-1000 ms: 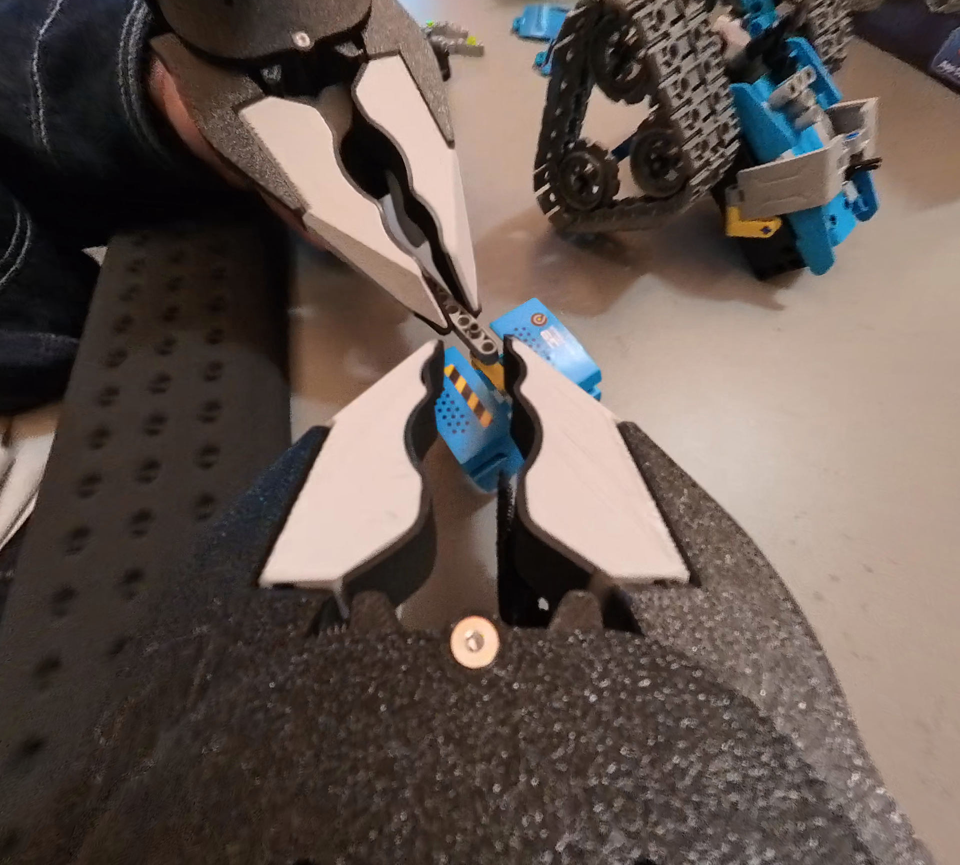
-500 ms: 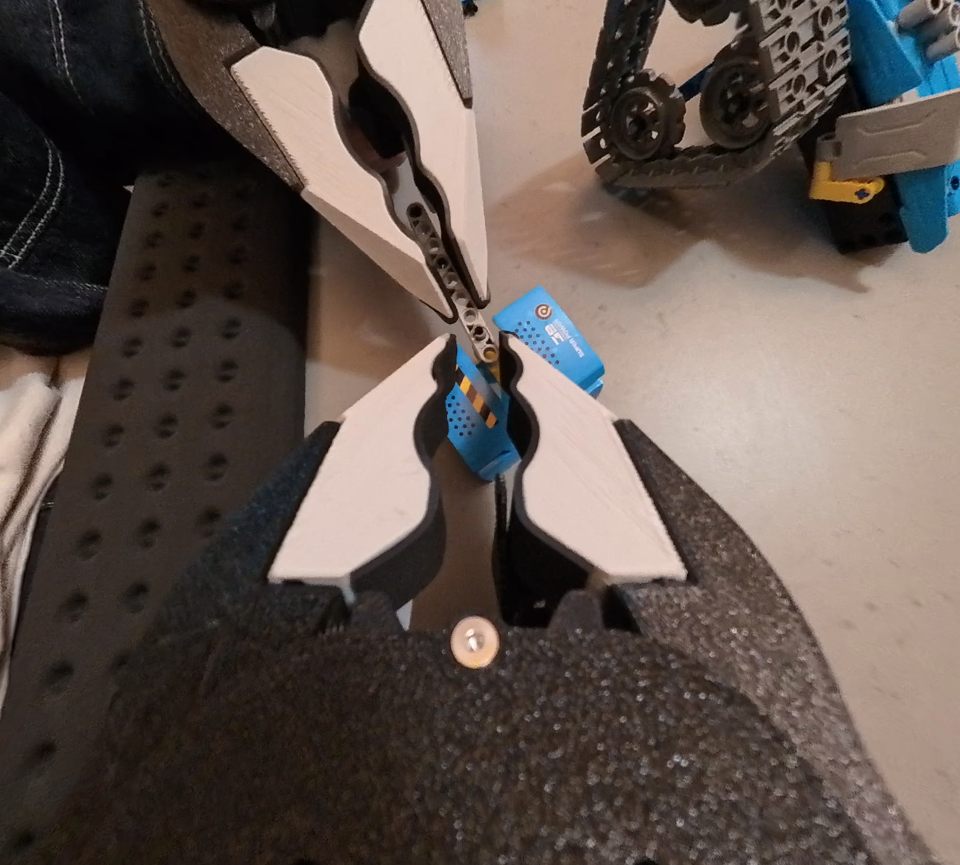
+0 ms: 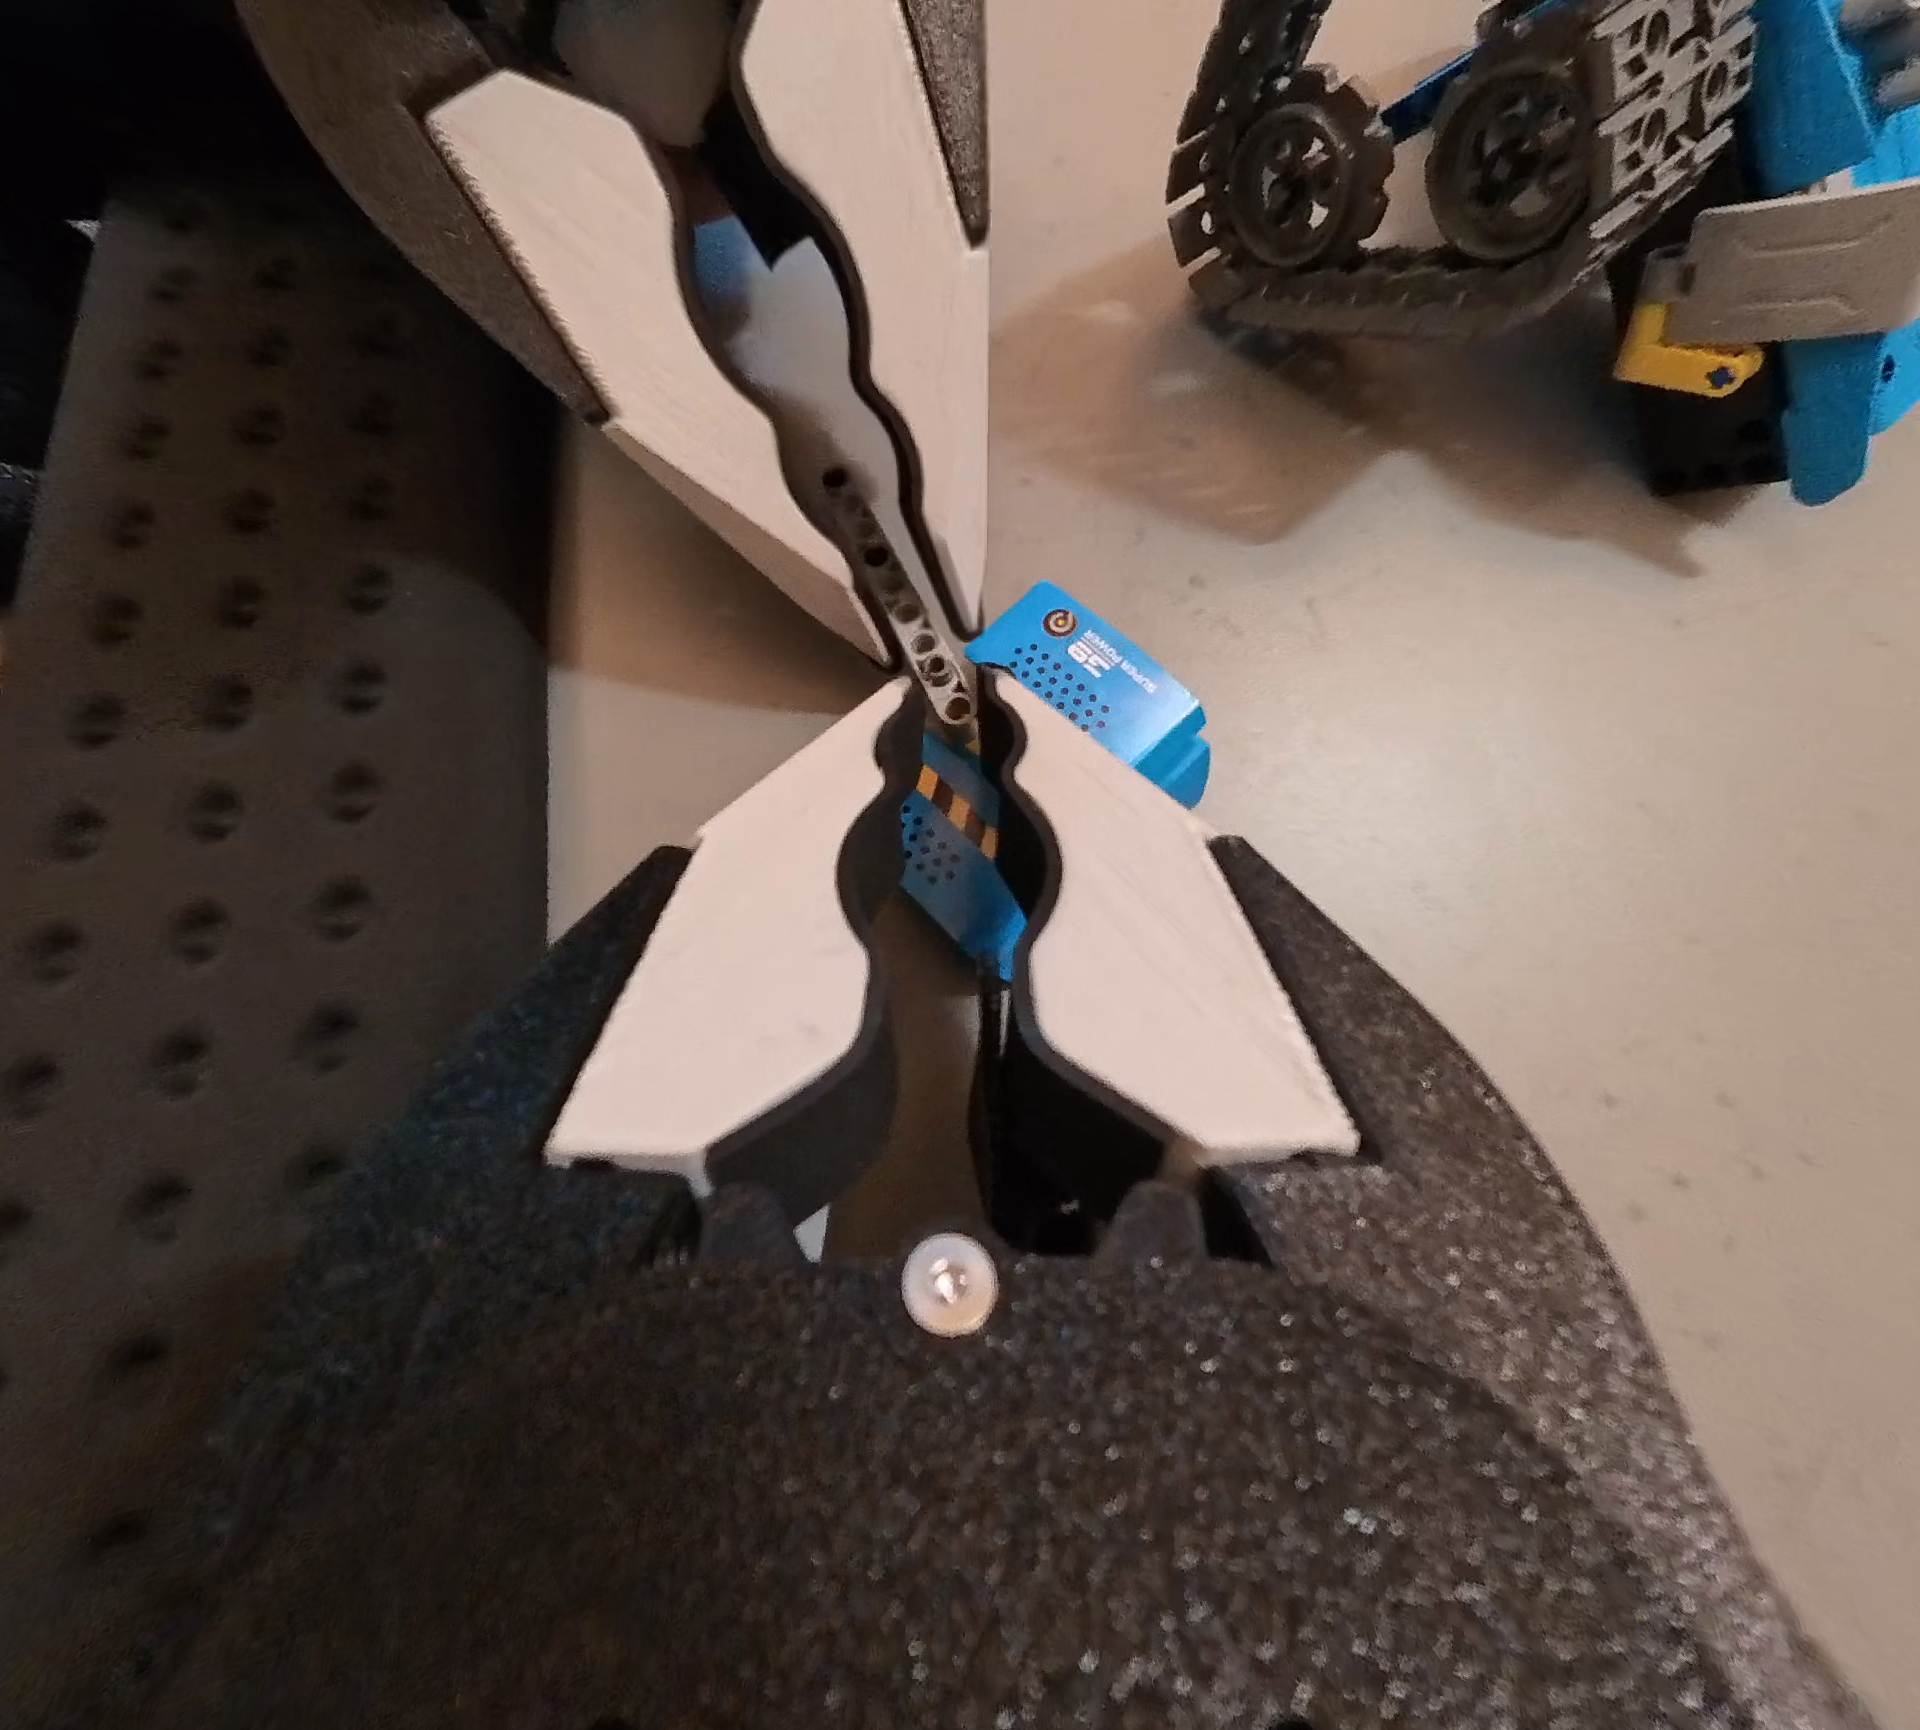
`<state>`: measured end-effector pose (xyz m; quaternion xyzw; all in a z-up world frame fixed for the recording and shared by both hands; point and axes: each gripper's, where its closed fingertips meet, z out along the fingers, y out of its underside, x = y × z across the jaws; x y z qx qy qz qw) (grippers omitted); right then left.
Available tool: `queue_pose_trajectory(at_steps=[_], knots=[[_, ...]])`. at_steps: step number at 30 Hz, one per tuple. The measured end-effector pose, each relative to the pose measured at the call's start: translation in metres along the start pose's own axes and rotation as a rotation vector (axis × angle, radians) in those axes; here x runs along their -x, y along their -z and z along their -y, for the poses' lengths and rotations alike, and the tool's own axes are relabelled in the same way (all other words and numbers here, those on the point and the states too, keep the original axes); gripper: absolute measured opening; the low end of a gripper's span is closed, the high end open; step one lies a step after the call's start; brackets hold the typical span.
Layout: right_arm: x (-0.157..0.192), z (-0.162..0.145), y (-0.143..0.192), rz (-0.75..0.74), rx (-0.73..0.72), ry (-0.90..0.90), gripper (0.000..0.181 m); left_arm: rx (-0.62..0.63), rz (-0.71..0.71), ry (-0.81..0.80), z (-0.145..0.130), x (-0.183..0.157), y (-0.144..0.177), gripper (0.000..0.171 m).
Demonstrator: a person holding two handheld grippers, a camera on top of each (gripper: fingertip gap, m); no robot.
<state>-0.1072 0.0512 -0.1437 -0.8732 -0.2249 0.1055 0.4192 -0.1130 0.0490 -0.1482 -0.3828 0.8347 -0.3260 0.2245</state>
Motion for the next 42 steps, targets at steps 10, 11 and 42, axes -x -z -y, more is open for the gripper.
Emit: queue_pose_trajectory(at_steps=[10,11,42], knots=[[0.000,0.000,0.005,0.024,-0.001,-0.011,0.012,0.120,0.032,-0.116,0.002,0.003,-0.008,0.006],[-0.002,0.004,0.011,0.026,-0.004,0.012,0.016,0.105,0.027,-0.148,0.004,0.002,-0.005,0.006],[-0.014,0.006,0.010,0.034,-0.012,0.139,0.008,-0.182,0.074,-0.002,0.025,0.017,0.000,0.002]])
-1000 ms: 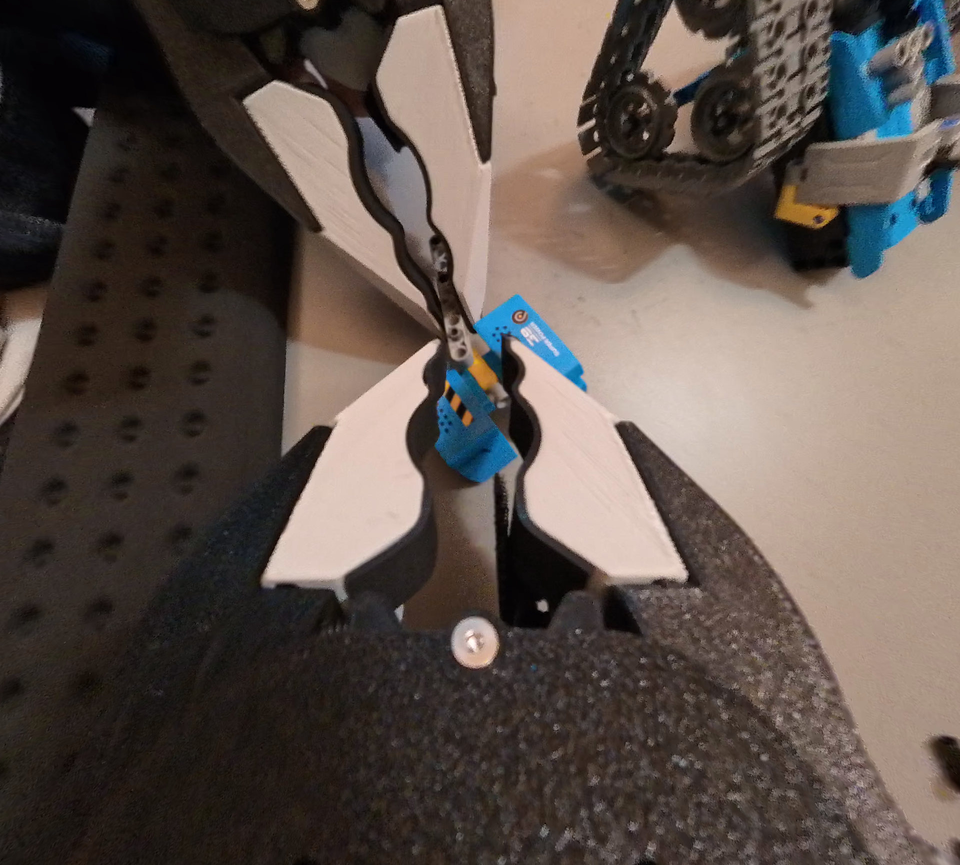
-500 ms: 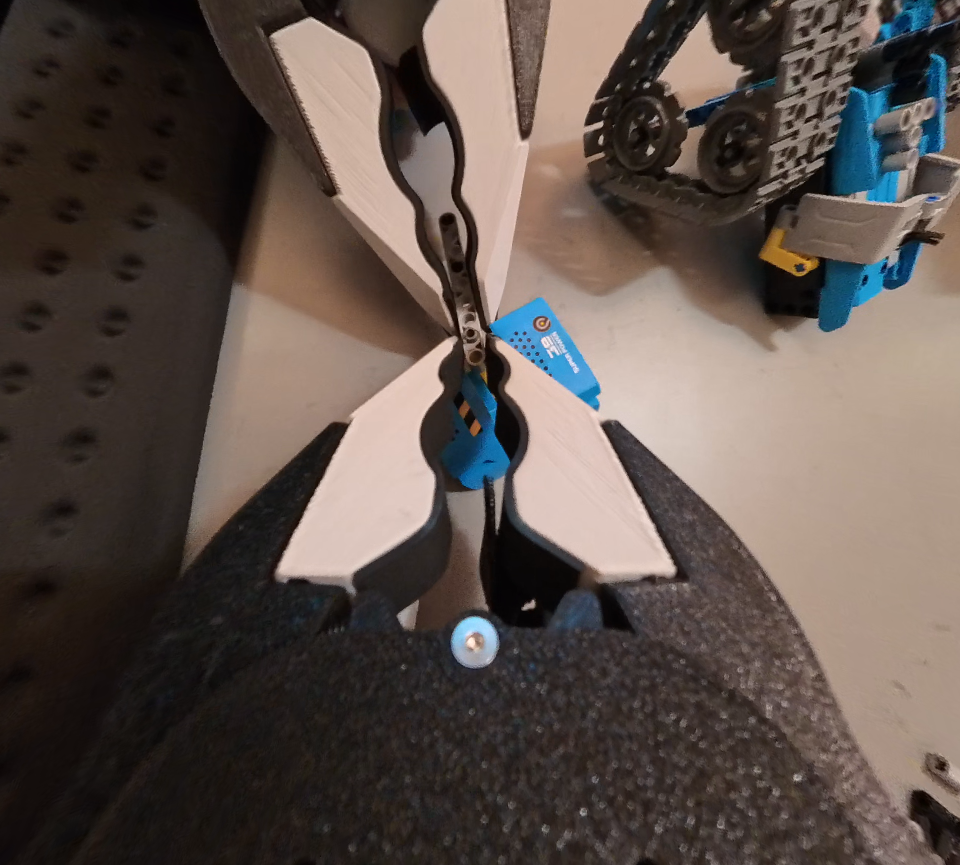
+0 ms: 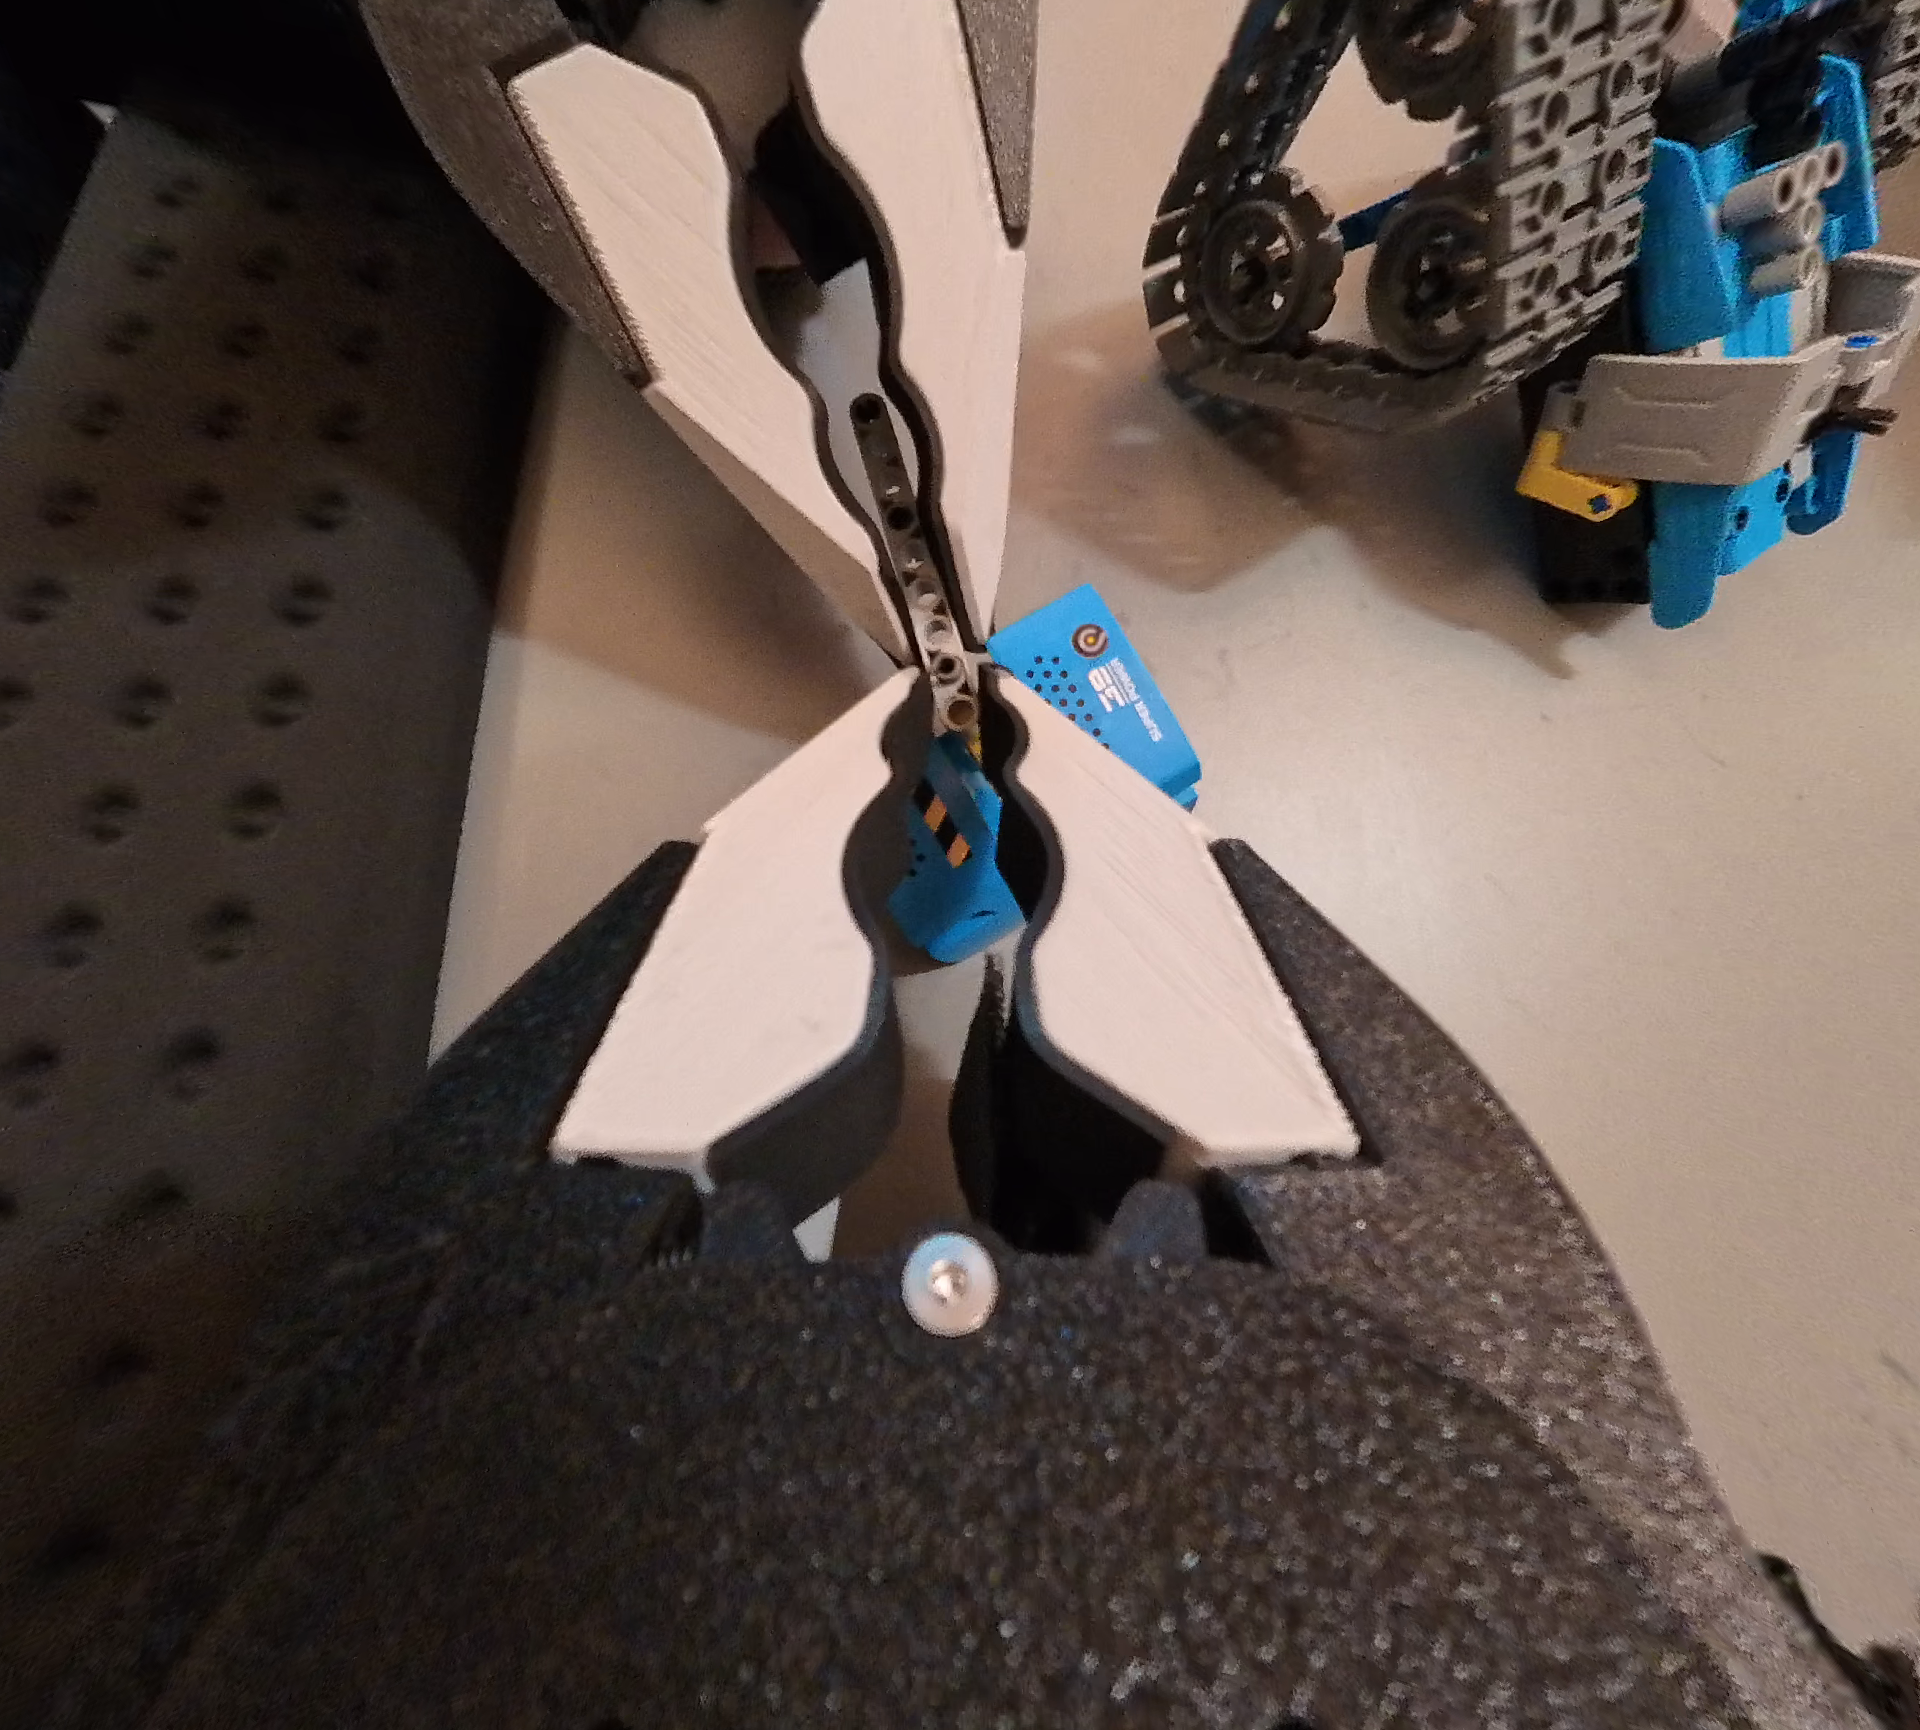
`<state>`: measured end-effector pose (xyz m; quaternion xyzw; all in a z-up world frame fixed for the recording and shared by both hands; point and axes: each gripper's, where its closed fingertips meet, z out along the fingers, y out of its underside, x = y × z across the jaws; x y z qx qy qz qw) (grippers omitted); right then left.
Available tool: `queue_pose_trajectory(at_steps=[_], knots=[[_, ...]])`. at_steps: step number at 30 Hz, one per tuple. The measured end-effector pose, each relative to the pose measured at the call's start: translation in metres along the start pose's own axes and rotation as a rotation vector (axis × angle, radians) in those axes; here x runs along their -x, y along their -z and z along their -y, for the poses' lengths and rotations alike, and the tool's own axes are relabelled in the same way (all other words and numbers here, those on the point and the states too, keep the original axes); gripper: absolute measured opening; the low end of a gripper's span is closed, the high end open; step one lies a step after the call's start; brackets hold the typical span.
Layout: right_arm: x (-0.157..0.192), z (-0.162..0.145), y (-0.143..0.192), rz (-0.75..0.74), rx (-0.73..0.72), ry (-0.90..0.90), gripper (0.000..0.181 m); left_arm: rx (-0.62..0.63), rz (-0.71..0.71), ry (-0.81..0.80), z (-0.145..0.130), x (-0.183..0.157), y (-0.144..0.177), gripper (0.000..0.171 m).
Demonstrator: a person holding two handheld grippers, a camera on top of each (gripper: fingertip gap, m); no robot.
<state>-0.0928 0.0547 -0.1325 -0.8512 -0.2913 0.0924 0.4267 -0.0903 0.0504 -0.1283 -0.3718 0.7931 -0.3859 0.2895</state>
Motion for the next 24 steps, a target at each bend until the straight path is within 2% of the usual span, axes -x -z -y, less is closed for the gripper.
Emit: queue_pose_trajectory(at_steps=[5,8,10,12,14,18,21,24], knots=[[0.000,-0.001,0.000,-0.003,0.028,0.014,0.008,-0.005,-0.004,0.006,0.000,-0.001,0.000,0.001],[0.000,0.003,0.005,-0.005,-0.016,0.037,0.007,-0.037,-0.045,0.040,0.003,-0.002,0.001,0.003],[0.000,0.001,0.004,-0.047,0.009,0.107,0.007,-0.015,-0.037,-0.040,-0.001,-0.003,-0.002,0.005],[0.003,0.003,0.013,0.001,-0.004,0.083,0.011,-0.030,-0.055,-0.046,0.001,-0.007,-0.001,0.005],[-0.007,0.004,0.025,-0.046,0.017,0.130,0.016,-0.007,-0.032,-0.053,-0.005,-0.002,0.001,0.005],[-0.004,0.001,0.024,-0.004,0.128,0.188,0.033,-0.047,-0.052,-0.058,0.003,-0.005,0.005,0.005],[-0.001,-0.006,0.014,0.042,0.264,0.236,0.036,-0.010,-0.048,-0.107,-0.002,-0.009,0.001,0.005],[0.000,-0.007,0.011,0.098,0.325,0.227,0.035,0.007,-0.046,-0.096,-0.005,-0.009,0.001,0.005]])
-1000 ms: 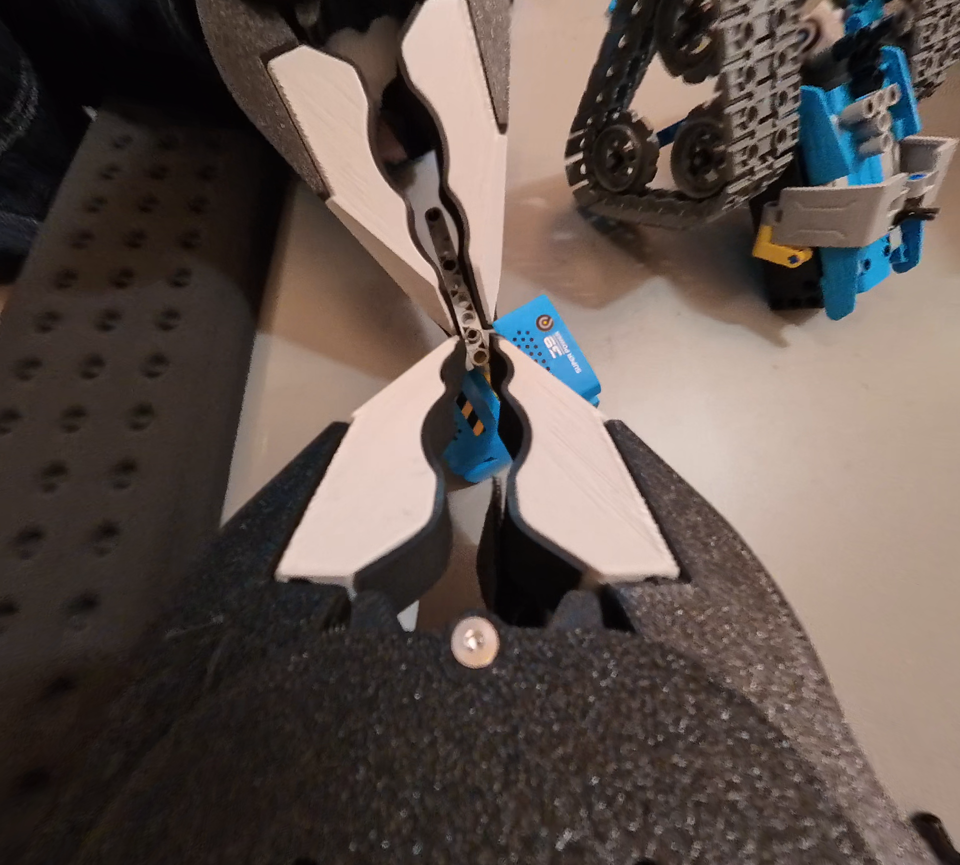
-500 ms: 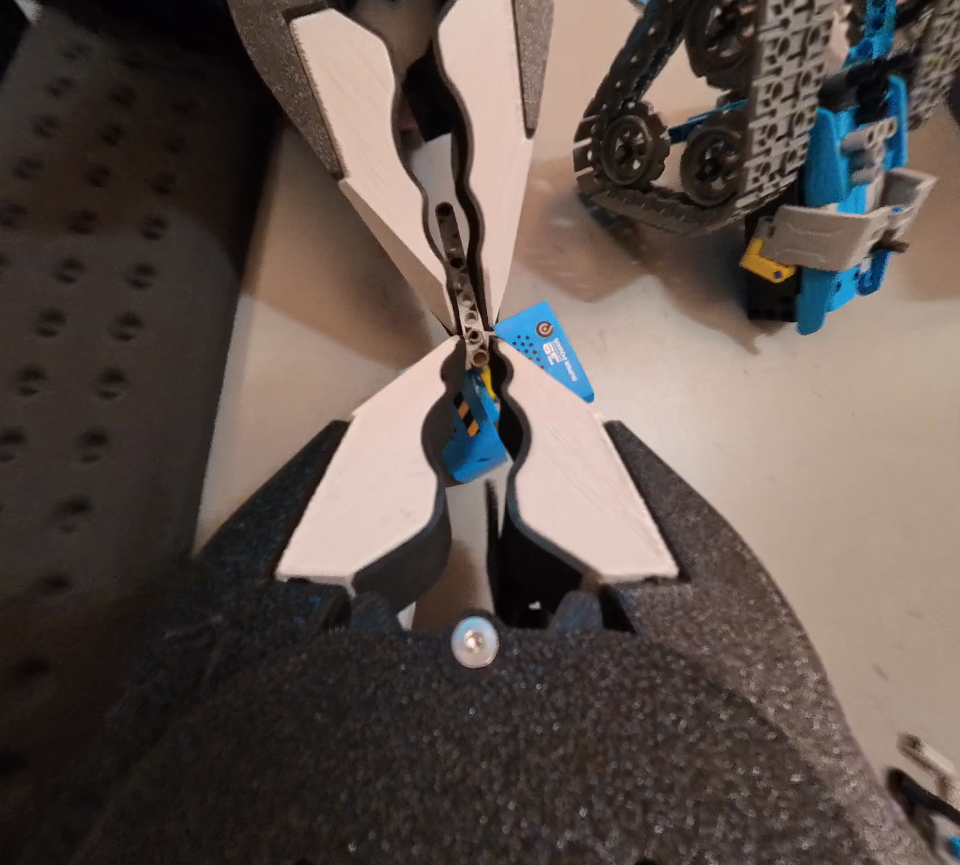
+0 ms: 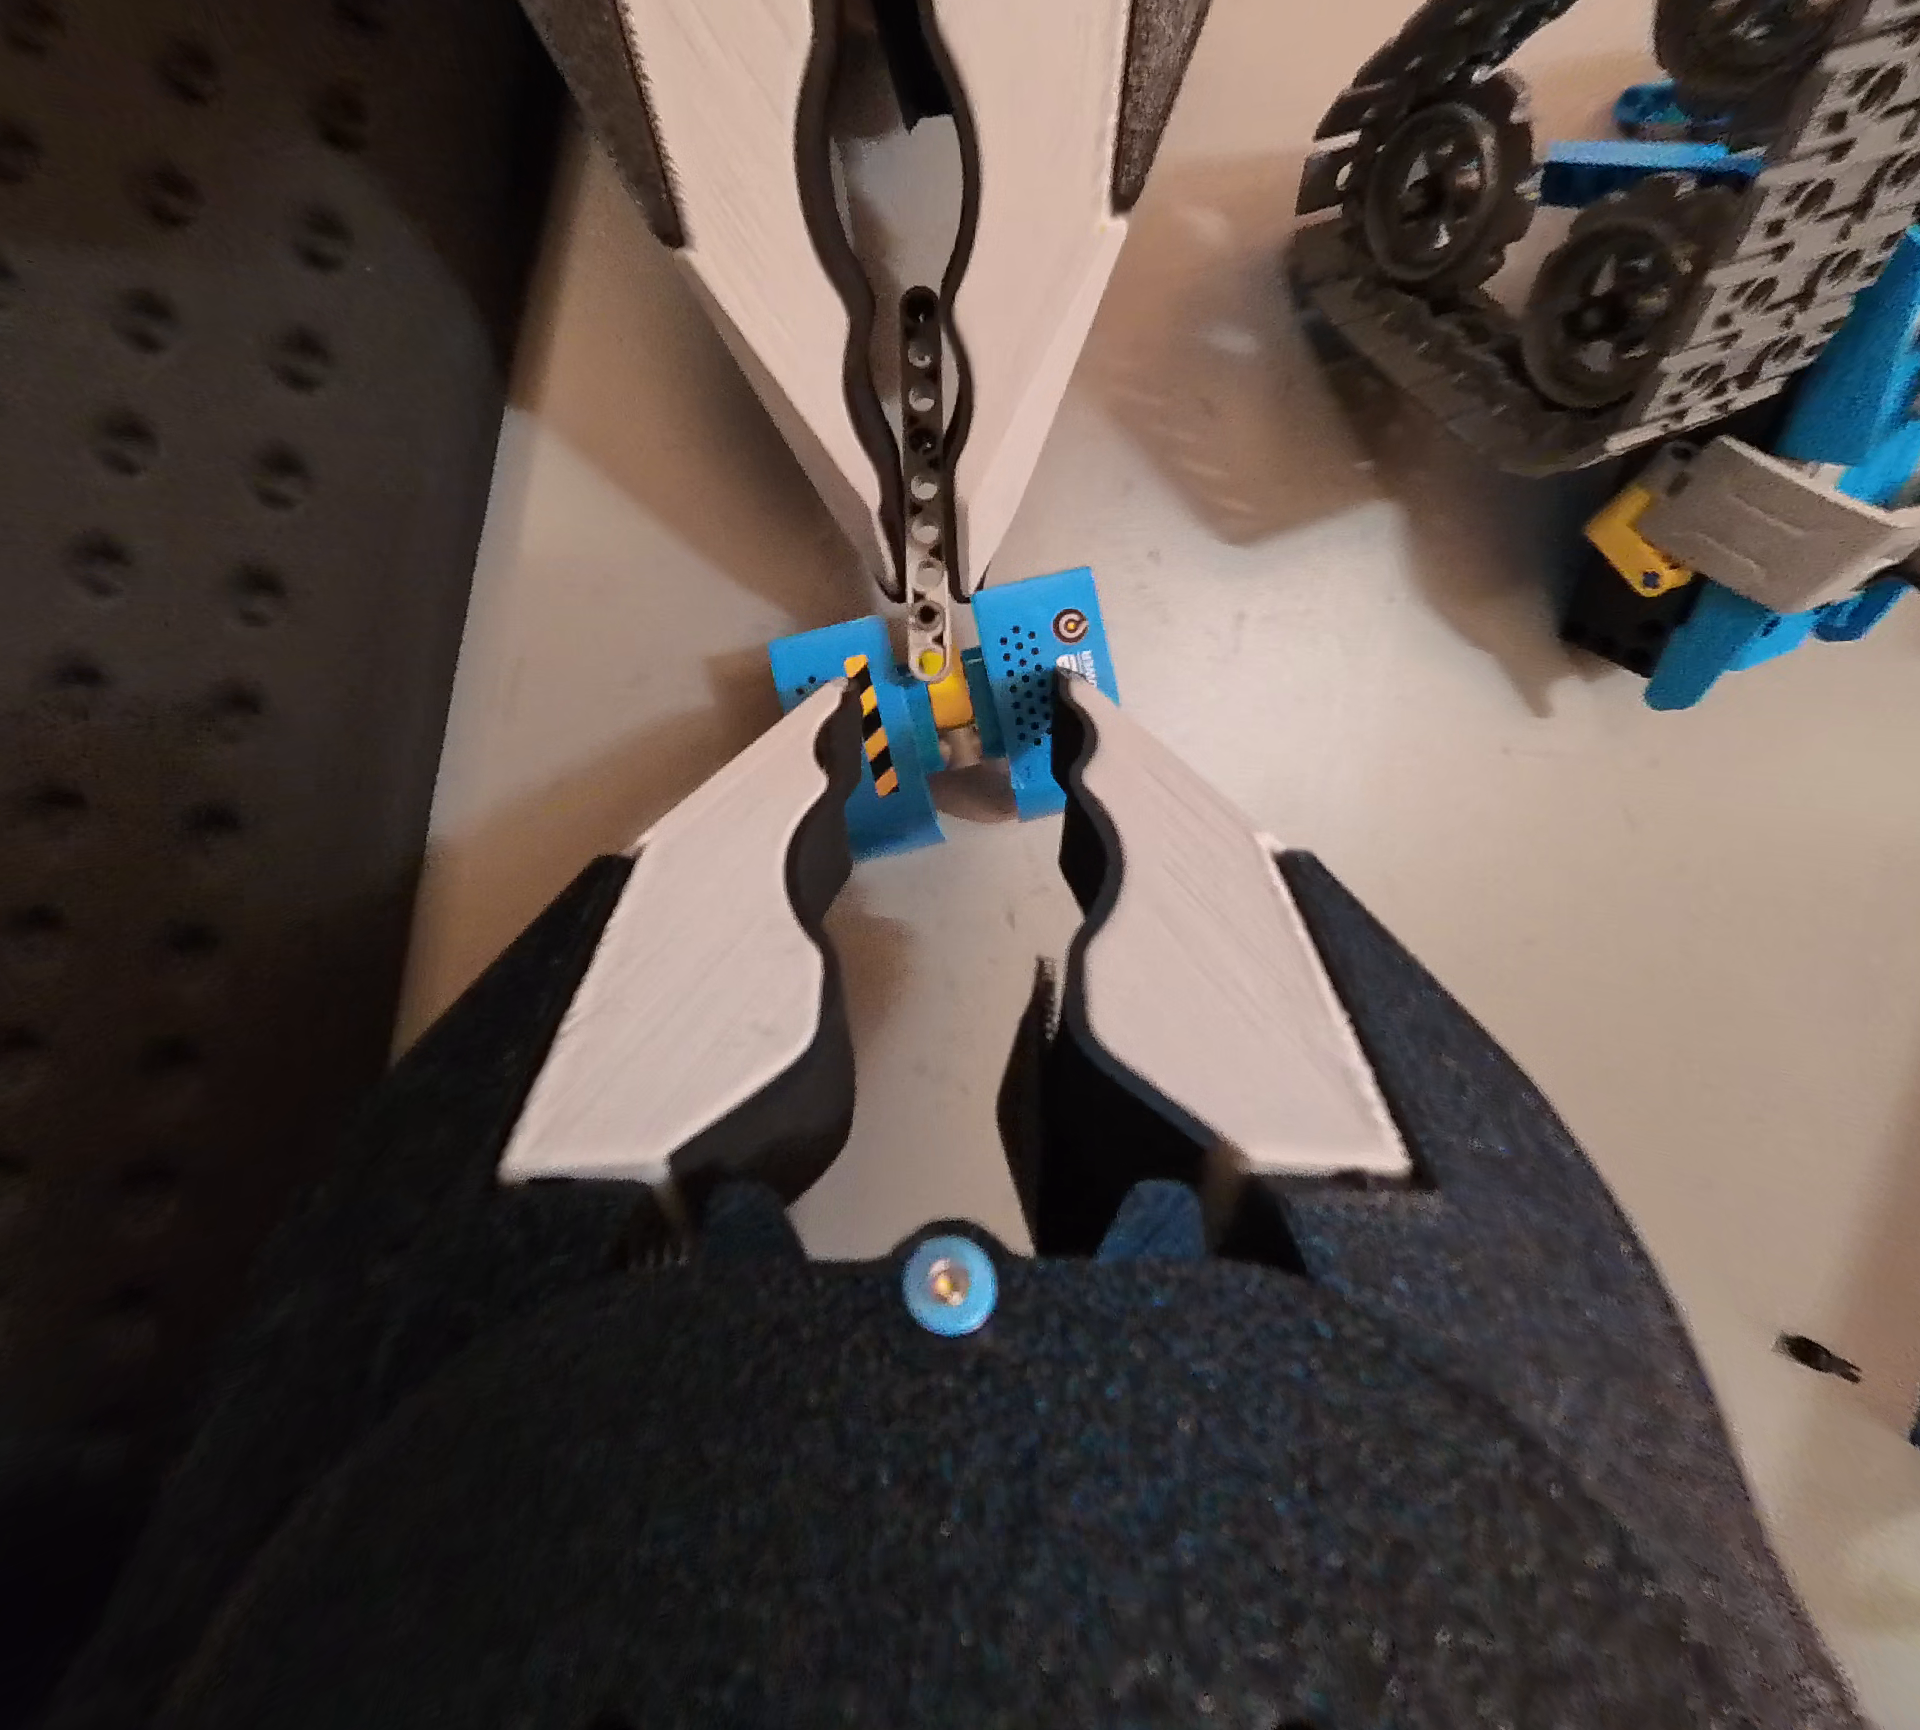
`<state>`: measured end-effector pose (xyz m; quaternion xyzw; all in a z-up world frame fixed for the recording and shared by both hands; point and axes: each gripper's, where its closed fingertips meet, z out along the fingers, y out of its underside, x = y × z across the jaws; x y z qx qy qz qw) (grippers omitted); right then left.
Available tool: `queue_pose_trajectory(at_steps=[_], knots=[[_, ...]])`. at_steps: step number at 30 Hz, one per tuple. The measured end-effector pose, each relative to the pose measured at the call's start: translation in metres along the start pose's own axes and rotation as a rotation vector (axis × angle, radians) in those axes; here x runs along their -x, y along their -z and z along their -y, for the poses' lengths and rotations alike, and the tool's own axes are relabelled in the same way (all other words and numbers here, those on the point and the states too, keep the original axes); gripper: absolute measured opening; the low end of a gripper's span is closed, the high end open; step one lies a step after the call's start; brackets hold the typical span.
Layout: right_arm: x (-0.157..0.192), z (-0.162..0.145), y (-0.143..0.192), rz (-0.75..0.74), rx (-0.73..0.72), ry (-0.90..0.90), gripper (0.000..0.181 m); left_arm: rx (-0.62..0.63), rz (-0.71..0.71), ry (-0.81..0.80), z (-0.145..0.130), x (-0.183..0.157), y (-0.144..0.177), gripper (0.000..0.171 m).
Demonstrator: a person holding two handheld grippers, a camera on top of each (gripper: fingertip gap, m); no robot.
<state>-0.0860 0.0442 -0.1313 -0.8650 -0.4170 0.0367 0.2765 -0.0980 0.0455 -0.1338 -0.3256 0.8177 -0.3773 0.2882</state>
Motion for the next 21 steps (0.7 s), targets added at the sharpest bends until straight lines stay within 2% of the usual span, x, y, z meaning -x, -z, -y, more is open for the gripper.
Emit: queue_pose_trajectory(at_steps=[4,9,21], knots=[[-0.0013,-0.0007,-0.0051,0.091,0.010,-0.068,0.034,0.013,-0.002,0.047,-0.0030,0.0014,-0.0010,0.003],[-0.0034,-0.0009,-0.0049,0.136,0.029,-0.130,0.033,-0.015,-0.021,0.140,0.0002,0.0051,0.0003,0.002],[-0.0049,-0.0013,-0.0070,0.163,0.043,-0.180,0.032,-0.043,-0.009,0.177,0.0039,0.0089,0.0020,0.002]])
